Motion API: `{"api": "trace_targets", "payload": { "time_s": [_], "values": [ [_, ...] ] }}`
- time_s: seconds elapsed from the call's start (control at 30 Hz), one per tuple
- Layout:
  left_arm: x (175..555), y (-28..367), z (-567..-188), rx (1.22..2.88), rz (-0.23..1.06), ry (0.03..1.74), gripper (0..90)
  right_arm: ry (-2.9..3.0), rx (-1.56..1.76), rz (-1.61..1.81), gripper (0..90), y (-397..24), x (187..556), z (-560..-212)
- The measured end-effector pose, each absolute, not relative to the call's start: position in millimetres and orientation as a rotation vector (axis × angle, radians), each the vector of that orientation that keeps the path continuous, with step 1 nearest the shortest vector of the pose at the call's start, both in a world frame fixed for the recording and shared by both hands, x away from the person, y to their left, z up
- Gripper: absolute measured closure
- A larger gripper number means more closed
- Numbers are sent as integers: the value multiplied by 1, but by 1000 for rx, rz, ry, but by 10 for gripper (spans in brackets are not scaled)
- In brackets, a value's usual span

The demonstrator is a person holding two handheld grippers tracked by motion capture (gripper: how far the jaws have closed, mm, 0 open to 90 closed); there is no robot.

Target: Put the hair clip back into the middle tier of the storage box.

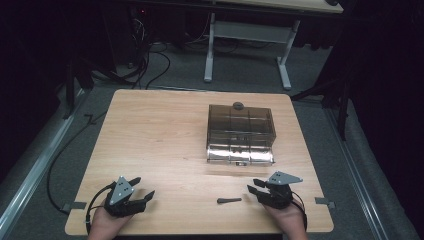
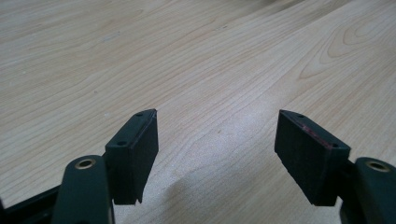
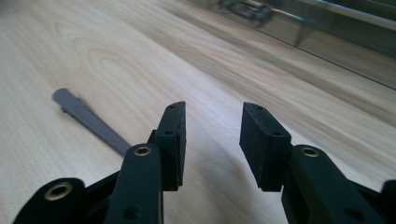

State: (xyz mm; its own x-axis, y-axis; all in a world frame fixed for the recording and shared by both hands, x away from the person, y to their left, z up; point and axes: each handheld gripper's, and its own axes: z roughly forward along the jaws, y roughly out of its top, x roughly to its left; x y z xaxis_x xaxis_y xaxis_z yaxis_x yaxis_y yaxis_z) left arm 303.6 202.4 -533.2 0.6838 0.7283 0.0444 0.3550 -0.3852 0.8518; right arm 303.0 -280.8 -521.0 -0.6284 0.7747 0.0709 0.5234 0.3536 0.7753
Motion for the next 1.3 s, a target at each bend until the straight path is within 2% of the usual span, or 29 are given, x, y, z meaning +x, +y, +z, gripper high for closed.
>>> {"api": "trace_targets", "payload": {
  "time_s": [0.5,0.67,0.87,1.3],
  "values": [
    [304,202,-533,2000,524,837,308,2523,974,1164,641,-242,293,-529],
    [304,202,-533,2000,525,835,308,2516,973,1144,706,-241,292,-529],
    [304,202,-533,2000,523,835,308,2520,947,1134,829,-241,291,-529],
    [304,202,-533,2001,523,834,308,2500,995,1104,835,-256,293,-527]
  ]
}}
